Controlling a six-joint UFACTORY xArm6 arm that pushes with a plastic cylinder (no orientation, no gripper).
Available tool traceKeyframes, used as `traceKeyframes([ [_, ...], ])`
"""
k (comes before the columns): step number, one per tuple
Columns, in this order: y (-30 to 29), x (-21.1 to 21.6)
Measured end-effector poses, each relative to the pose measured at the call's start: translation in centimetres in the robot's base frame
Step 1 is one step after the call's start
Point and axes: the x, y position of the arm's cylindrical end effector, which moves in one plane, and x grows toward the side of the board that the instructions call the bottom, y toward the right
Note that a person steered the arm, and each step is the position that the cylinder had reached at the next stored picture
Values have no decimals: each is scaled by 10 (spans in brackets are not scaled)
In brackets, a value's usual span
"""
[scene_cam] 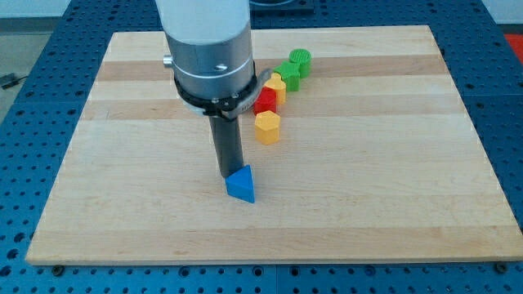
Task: Move your arm away from triangle
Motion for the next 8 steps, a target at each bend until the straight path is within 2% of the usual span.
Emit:
traceKeyframes([
  [5, 41, 40],
  [6, 25, 28],
  [7, -31, 5],
  [8, -81, -46],
])
